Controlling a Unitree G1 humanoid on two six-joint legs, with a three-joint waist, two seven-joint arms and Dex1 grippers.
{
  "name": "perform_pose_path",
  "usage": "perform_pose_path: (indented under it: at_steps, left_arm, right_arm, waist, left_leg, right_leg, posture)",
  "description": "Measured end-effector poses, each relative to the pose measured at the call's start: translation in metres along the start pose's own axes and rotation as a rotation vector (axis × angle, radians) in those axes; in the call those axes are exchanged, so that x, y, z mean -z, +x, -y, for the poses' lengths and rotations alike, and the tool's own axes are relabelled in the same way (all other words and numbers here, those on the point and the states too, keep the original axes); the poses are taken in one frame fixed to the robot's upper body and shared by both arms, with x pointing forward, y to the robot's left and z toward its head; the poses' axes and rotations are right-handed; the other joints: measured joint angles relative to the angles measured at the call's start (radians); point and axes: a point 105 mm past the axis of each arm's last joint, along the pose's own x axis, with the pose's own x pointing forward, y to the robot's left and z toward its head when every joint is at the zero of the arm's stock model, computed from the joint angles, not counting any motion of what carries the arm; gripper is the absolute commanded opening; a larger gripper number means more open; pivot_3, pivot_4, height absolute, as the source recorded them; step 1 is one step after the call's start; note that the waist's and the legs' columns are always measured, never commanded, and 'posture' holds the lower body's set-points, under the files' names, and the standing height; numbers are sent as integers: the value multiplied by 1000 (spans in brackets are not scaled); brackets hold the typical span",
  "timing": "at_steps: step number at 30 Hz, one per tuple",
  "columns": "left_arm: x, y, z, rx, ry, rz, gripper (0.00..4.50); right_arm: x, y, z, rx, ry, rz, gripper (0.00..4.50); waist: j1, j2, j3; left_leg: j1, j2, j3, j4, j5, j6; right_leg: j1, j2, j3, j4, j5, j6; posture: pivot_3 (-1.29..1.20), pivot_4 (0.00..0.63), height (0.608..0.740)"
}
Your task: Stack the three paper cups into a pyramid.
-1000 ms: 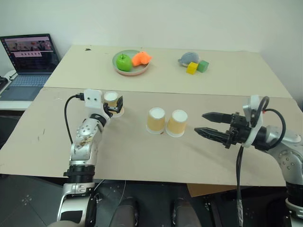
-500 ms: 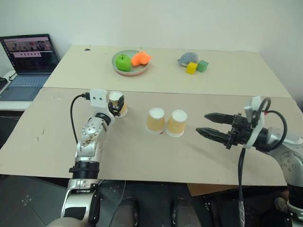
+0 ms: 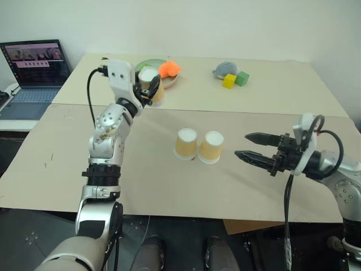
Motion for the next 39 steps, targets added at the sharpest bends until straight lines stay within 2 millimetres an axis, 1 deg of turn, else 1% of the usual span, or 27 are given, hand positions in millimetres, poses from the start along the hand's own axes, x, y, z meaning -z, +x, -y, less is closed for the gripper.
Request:
perform_pose_path:
  at_steps: [1,2,3,4,6,8,10,13,18,24,28,39]
  left_arm:
    - [3,1,9,70,-19,-23,2450]
    - [7,0,25,180,-32,-54,2450]
    - [9,-2,36,259,-42,-71,2450]
    - [9,-6,57,404,-60,-85,2450]
    - [5,-13,83,576,-105,-85,2450]
    - [0,-18,95,677,-137,-73,2450]
    - [-5,-20,101,743,-150,-59,2450]
    - [-6,-15,103,767,-160,-60,2450]
    - [6,-11,105,788,-175,-93,2450]
    - [14,-5,99,779,-132,-119,2450]
    - [23,-3,94,752,-101,-150,2450]
    - [23,-7,100,806,-78,-172,2450]
  right_arm:
    - [1,-2,-1,-4,0,-6,4500]
    - [3,-6,-4,-11,4,-19,4500]
    - [5,-8,-6,-18,6,-28,4500]
    - [9,-12,-10,-29,8,-50,4500]
    - [11,-18,-13,-27,14,-55,4500]
    - [6,-25,-10,2,5,-33,4500]
    - [0,-34,-6,41,-19,-20,4500]
    - [1,-40,-6,66,-23,-25,4500]
    - [3,-39,-9,77,-32,-35,4500]
    - [4,-38,-10,92,-34,-37,4500]
    - [6,-39,-10,100,-30,-40,4500]
    - [3,-38,-9,102,-40,-32,4500]
  waist:
    - [0,0,0]
    - [1,0,0]
    - [2,0,0]
    - [2,0,0]
    - [1,0,0]
    - [-2,0,0]
    - [-4,0,0]
    - [-4,0,0]
    - [-2,0,0]
    - [0,0,0]
    - [0,0,0]
    - [0,0,0]
  left_leg:
    - [0,0,0,0,0,0]
    - [-1,0,0,0,0,0]
    - [-1,0,0,0,0,0]
    - [-1,0,0,0,0,0]
    - [-1,0,0,0,0,0]
    - [0,0,0,0,0,0]
    - [1,1,0,0,0,0]
    - [1,0,0,0,0,0]
    - [1,0,0,0,0,0]
    - [1,0,0,0,0,0]
    - [0,0,0,0,0,0]
    - [0,0,0,0,0,0]
  right_leg:
    - [0,0,0,0,0,0]
    - [-1,0,-1,0,0,0]
    - [0,0,-1,0,0,0]
    - [0,0,-1,-1,0,0]
    - [0,0,0,-1,0,0]
    - [0,0,0,0,0,0]
    - [0,0,0,1,0,0]
    - [1,1,1,1,0,0]
    - [1,1,1,0,0,0]
    - [1,1,1,0,0,0]
    - [1,1,1,0,0,0]
    - [1,1,1,0,0,0]
  posture:
    - [0,150,678]
    - [0,150,678]
    - [0,150,678]
    - [0,150,678]
    - [0,150,678]
    - [0,150,678]
    - [0,150,678]
    - [0,150,678]
    - [0,150,678]
    - [0,150,678]
    - [0,150,678]
    - [0,150,678]
